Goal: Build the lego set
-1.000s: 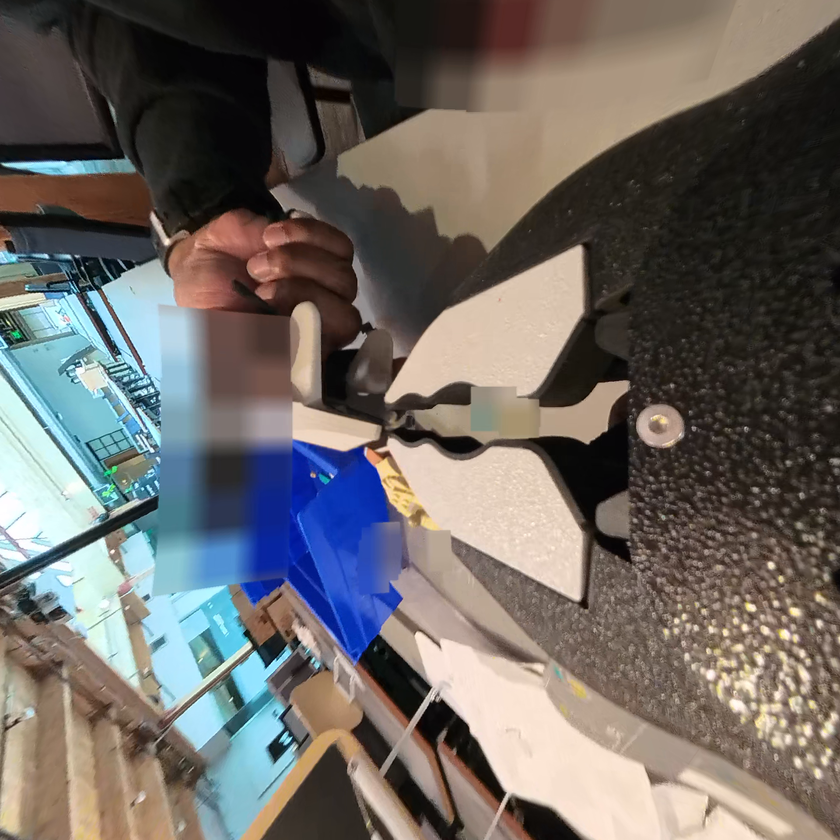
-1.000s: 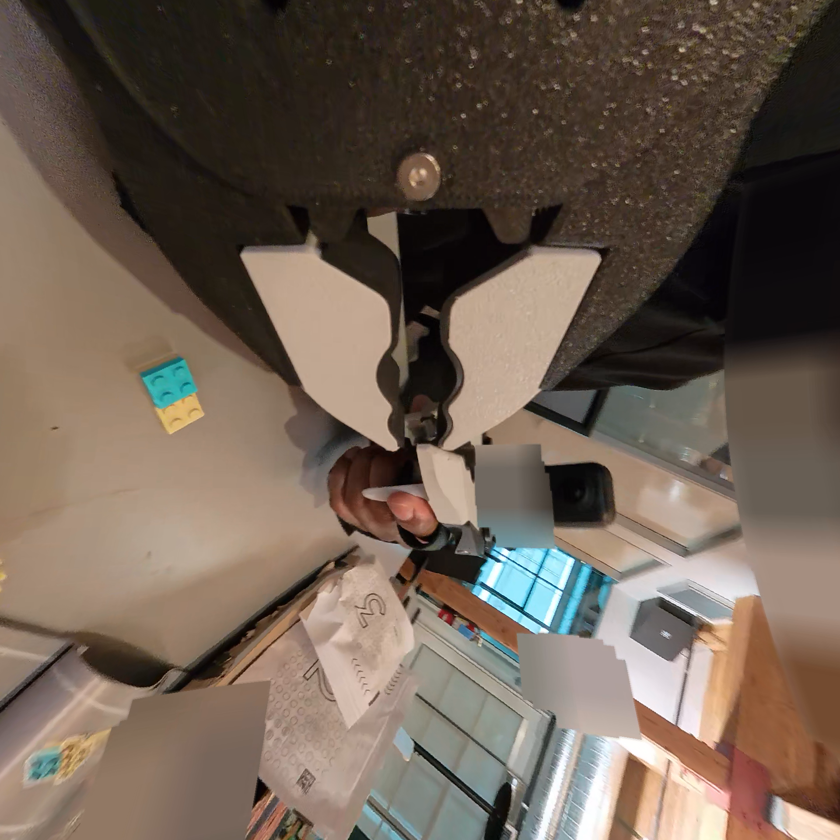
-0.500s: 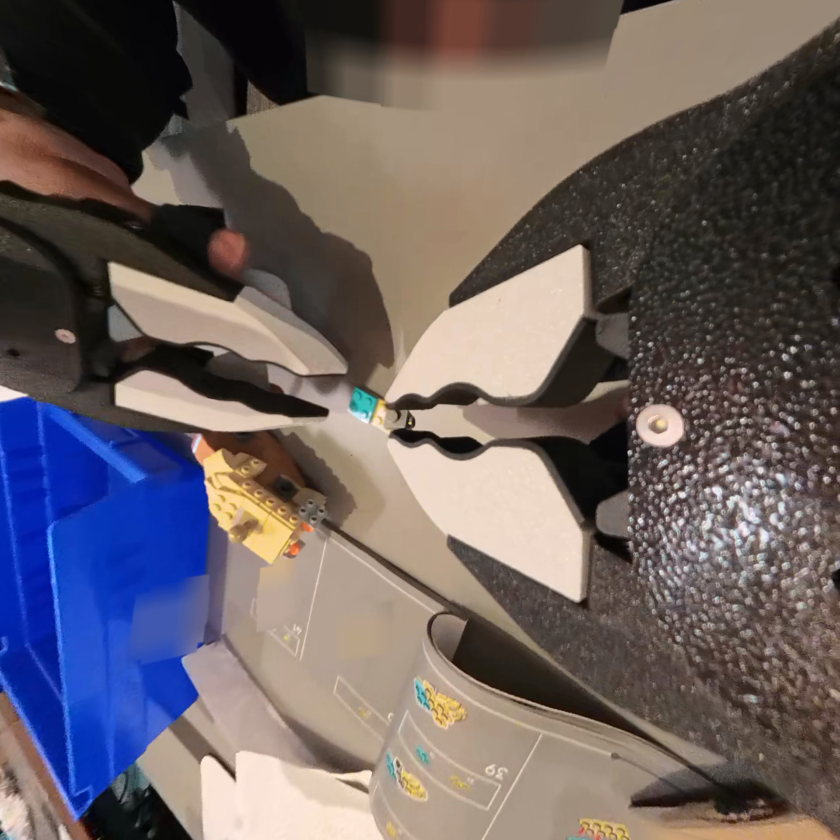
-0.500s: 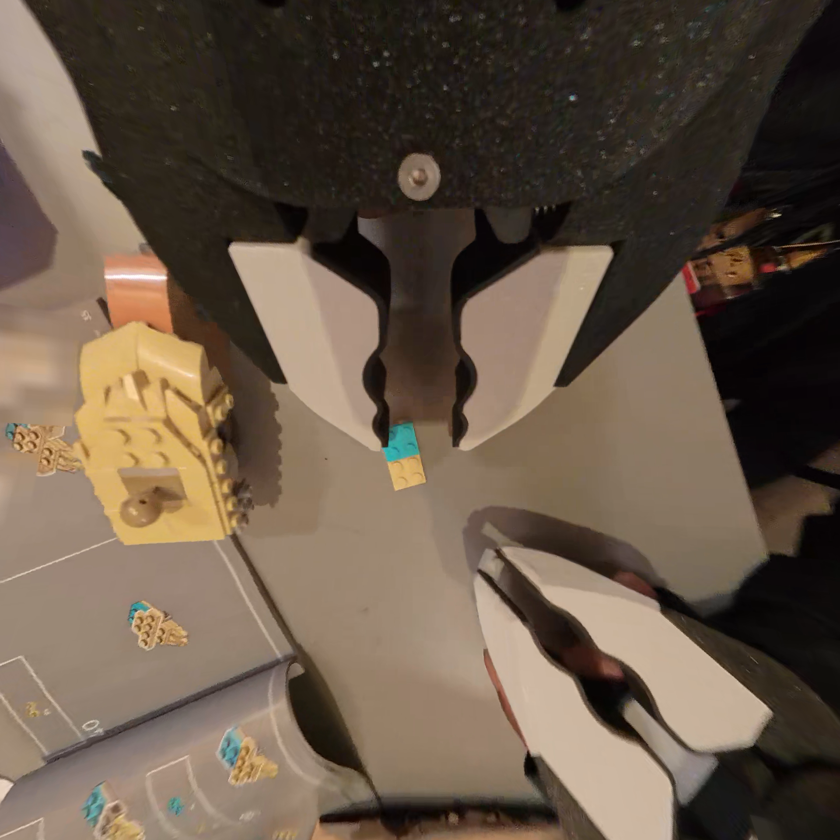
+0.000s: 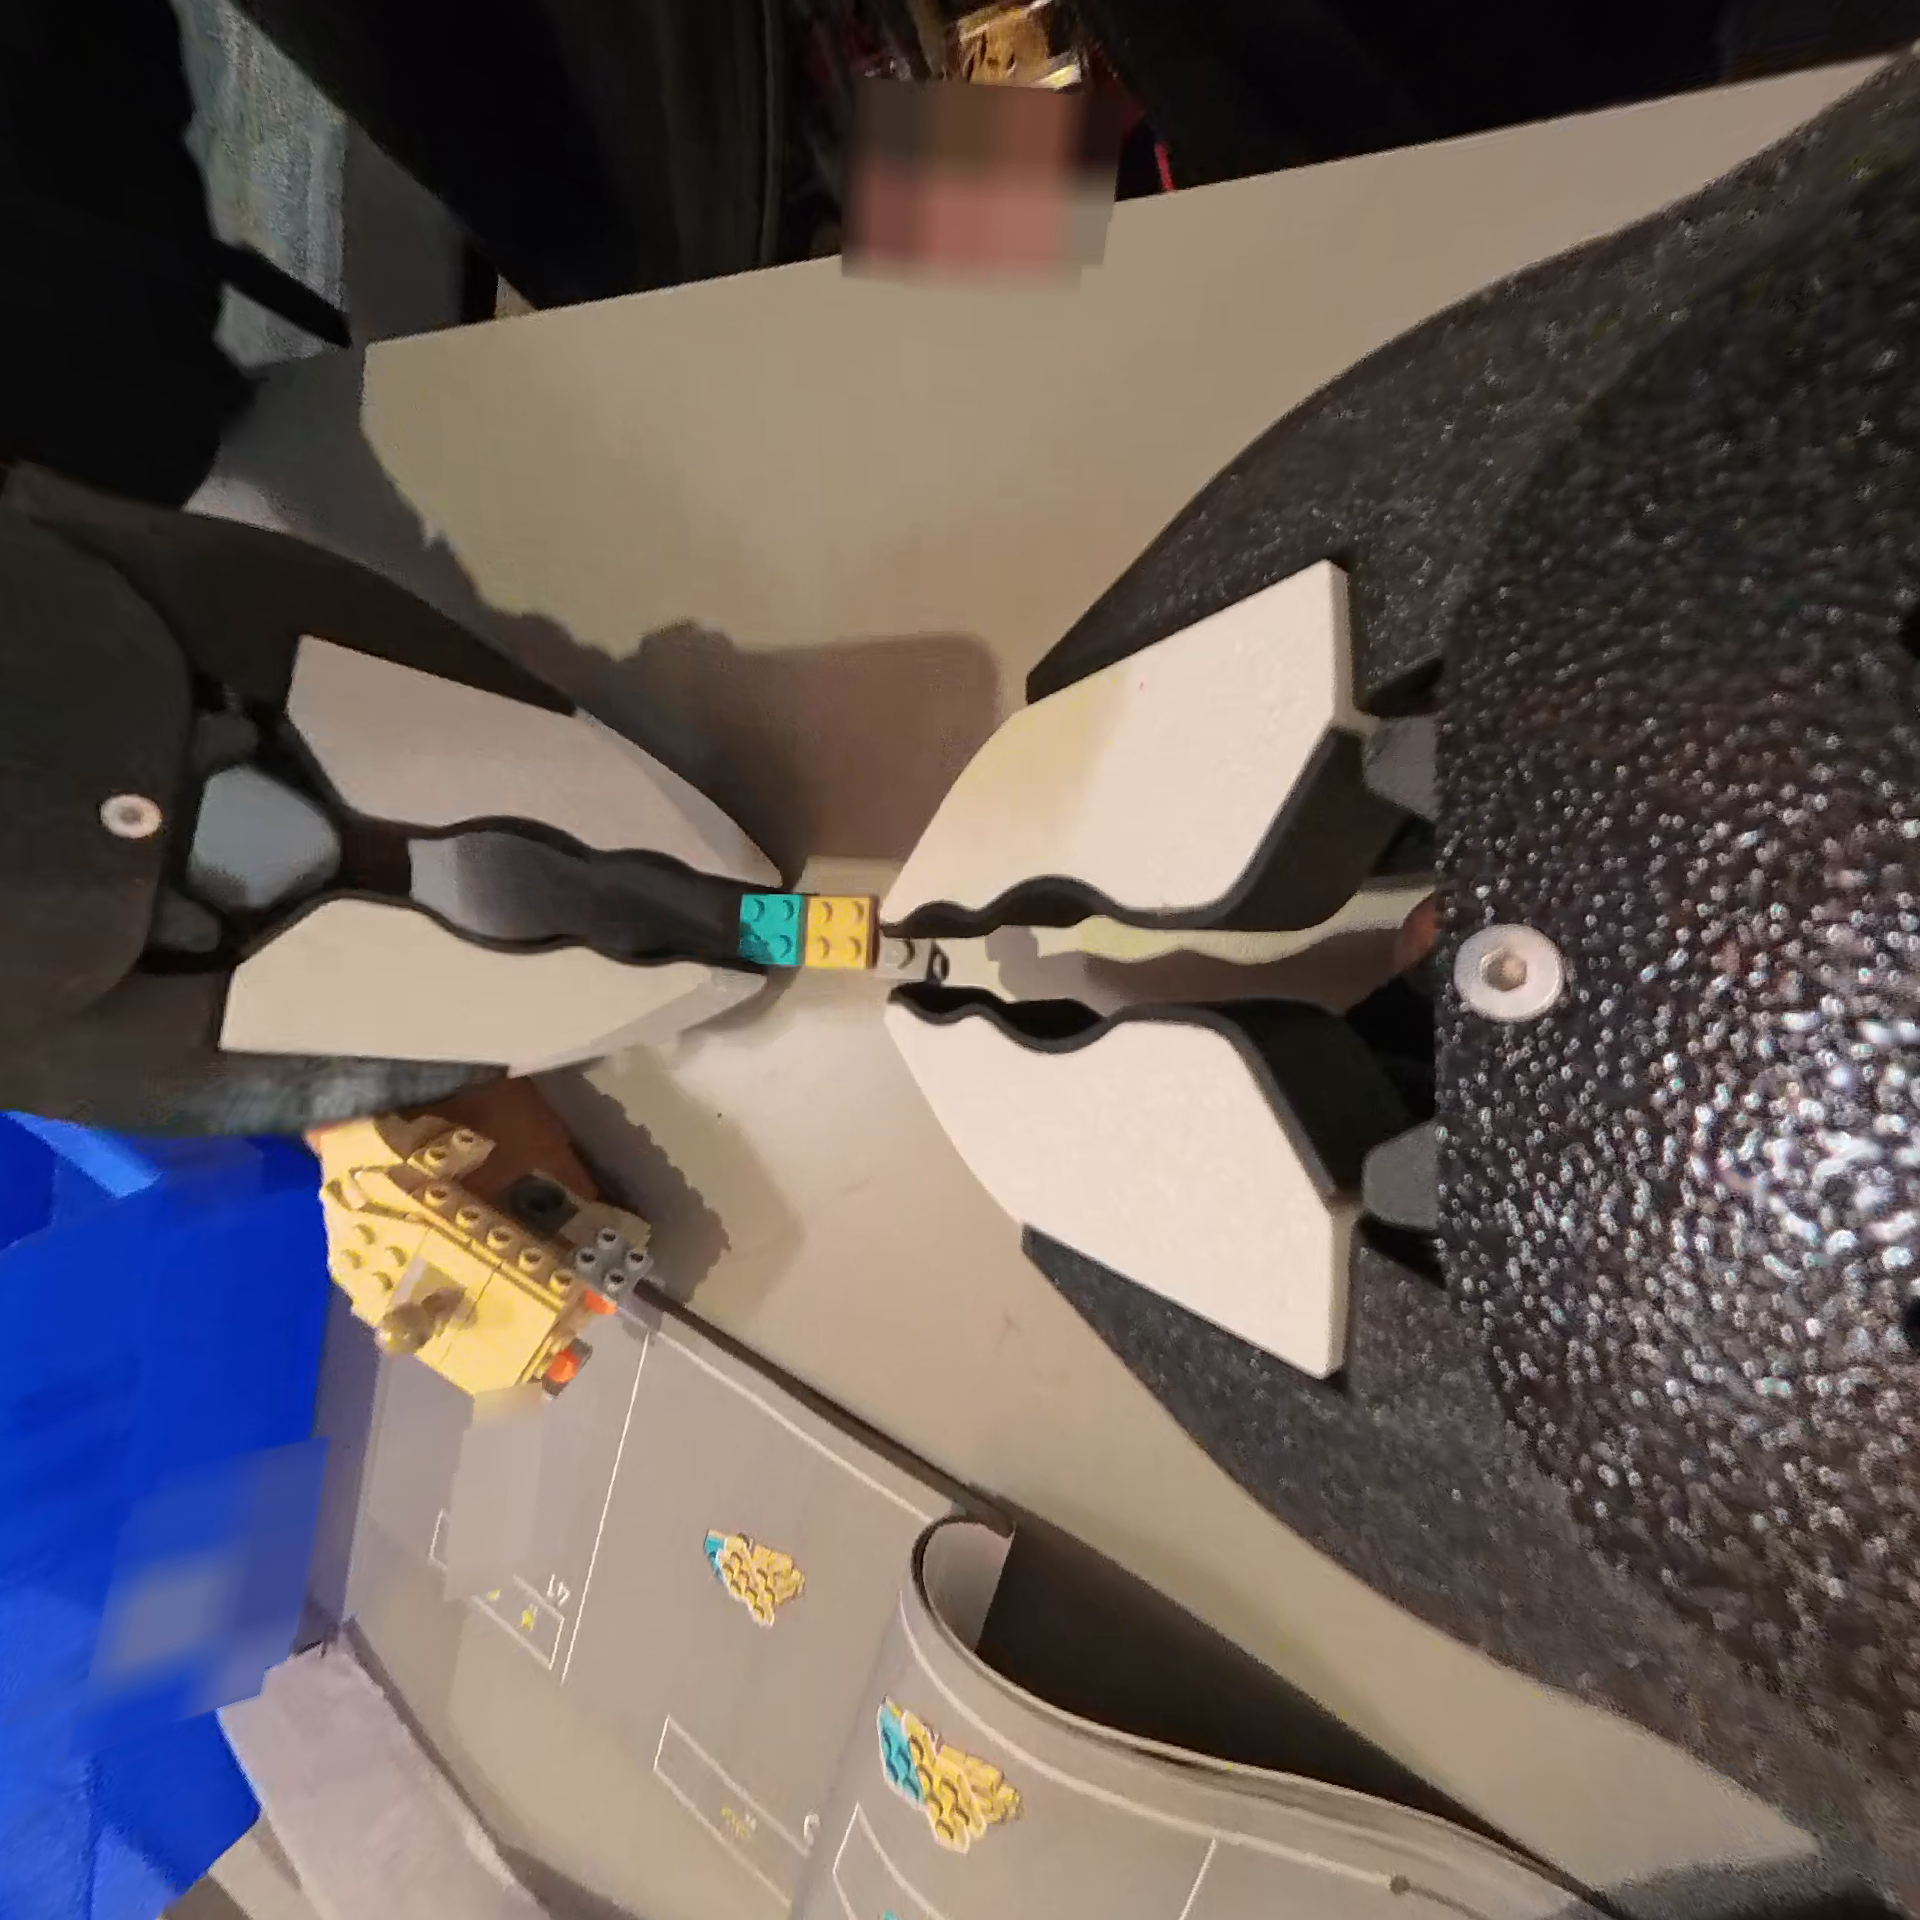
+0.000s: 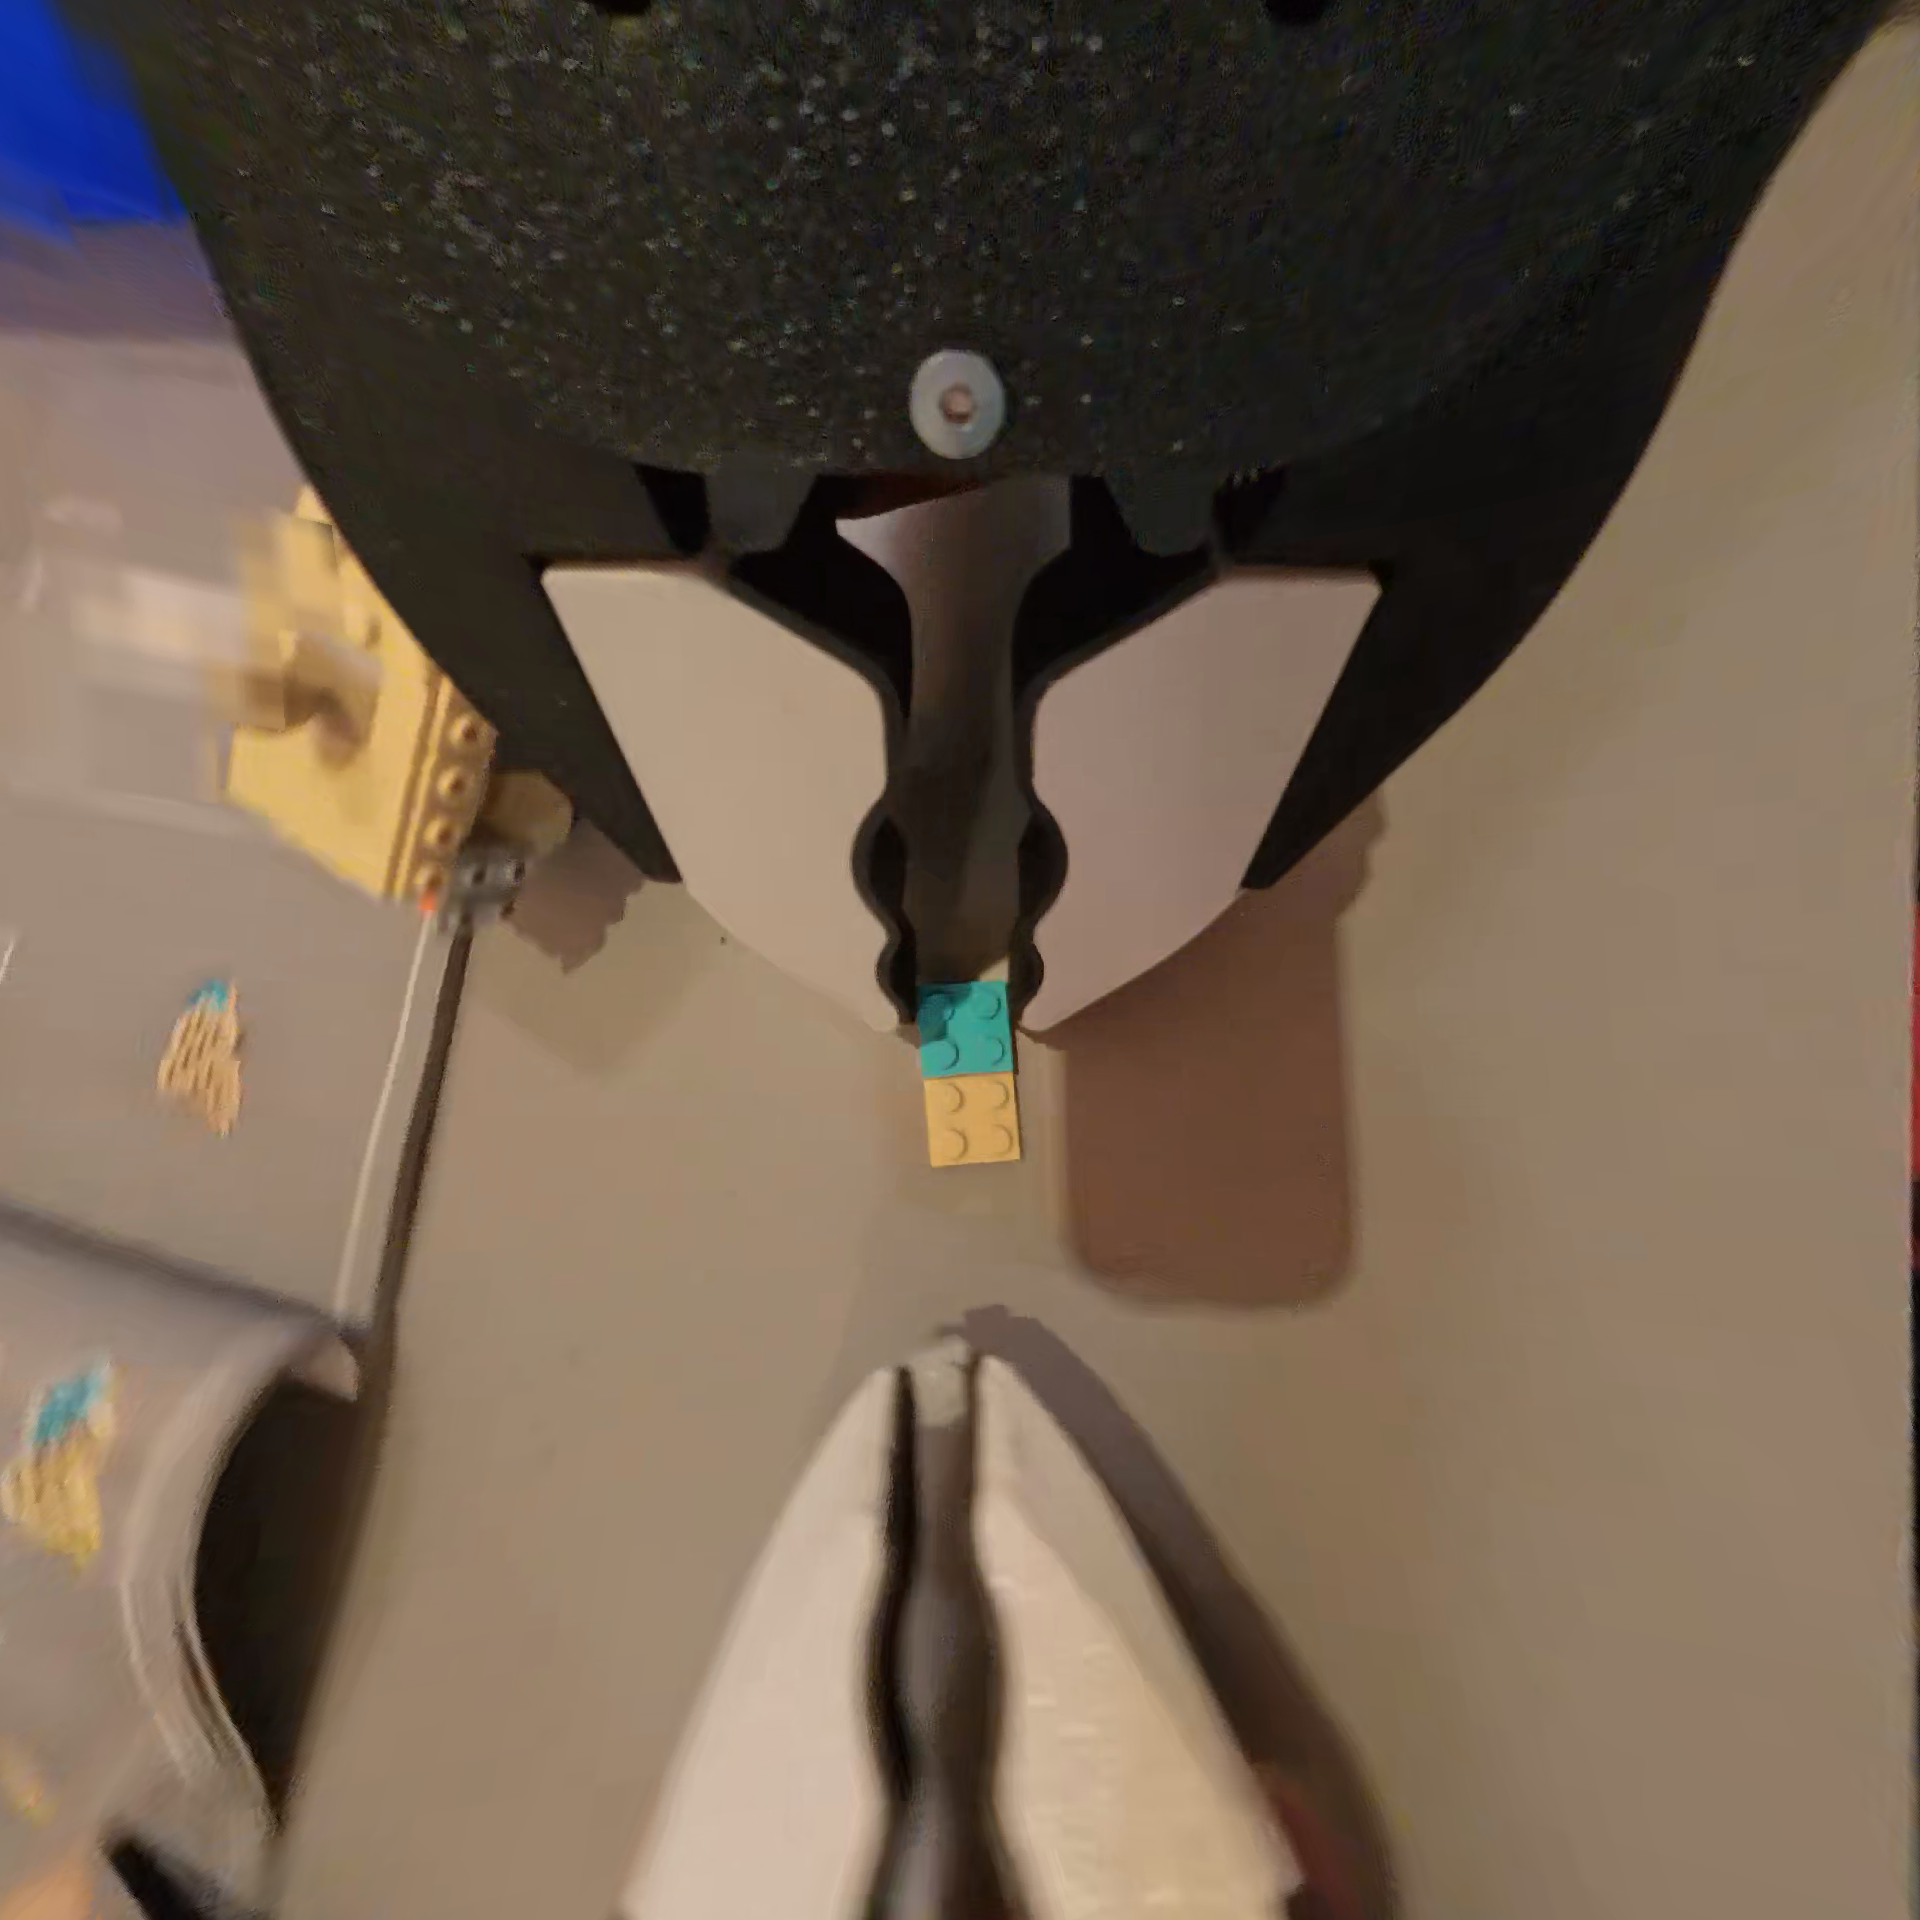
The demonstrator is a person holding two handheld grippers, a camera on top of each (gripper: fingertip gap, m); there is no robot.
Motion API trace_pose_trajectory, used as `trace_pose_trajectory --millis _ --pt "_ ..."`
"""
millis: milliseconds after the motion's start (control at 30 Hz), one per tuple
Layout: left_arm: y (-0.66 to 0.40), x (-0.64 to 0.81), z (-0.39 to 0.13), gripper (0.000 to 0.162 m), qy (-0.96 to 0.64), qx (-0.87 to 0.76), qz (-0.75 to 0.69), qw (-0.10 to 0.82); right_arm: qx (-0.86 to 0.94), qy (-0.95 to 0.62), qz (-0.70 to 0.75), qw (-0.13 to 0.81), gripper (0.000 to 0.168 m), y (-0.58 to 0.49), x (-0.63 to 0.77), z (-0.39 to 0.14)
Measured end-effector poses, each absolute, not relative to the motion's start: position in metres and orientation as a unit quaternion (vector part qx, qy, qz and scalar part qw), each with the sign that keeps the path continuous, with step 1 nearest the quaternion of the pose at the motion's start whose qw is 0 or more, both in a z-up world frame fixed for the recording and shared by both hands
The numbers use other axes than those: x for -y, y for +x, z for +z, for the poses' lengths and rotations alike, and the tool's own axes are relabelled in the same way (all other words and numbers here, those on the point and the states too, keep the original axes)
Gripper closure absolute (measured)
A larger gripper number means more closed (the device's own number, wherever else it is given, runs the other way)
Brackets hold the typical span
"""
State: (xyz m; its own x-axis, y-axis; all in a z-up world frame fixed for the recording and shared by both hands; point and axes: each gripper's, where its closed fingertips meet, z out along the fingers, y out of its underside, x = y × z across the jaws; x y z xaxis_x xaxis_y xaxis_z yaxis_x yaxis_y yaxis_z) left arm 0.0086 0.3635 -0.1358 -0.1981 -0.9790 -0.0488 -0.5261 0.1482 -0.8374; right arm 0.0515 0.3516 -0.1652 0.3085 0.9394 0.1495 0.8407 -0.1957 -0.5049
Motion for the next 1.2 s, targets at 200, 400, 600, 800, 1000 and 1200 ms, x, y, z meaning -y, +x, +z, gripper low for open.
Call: trace_pose_trajectory --millis 200,400,600,800,1000,1200 --pt "0.008 -0.354 -0.141 0.154 -0.553 -0.692 -0.359 0.294 0.698 -0.678 0.091 0.211 0.151 0.055 -0.345 -0.164" --pt "0.010 -0.356 -0.141 0.154 -0.570 -0.678 -0.369 0.280 0.453 -0.835 0.146 0.278 0.134 0.056 -0.340 -0.154" --pt "0.025 -0.363 -0.153 0.154 -0.568 -0.706 -0.345 0.246 0.355 -0.876 0.119 0.304 0.164 0.059 -0.317 -0.164" --pt "0.031 -0.359 -0.164 0.154 -0.553 -0.741 -0.314 0.214 0.355 -0.876 0.112 0.306 0.163 0.061 -0.337 -0.166" --pt "0.035 -0.350 -0.164 0.154 -0.555 -0.735 -0.329 0.210 0.389 -0.860 0.126 0.304 0.162 0.060 -0.353 -0.166" --pt "0.033 -0.349 -0.159 0.154 -0.557 -0.724 -0.344 0.217 0.409 -0.841 0.155 0.319 0.140 0.053 -0.345 -0.160"
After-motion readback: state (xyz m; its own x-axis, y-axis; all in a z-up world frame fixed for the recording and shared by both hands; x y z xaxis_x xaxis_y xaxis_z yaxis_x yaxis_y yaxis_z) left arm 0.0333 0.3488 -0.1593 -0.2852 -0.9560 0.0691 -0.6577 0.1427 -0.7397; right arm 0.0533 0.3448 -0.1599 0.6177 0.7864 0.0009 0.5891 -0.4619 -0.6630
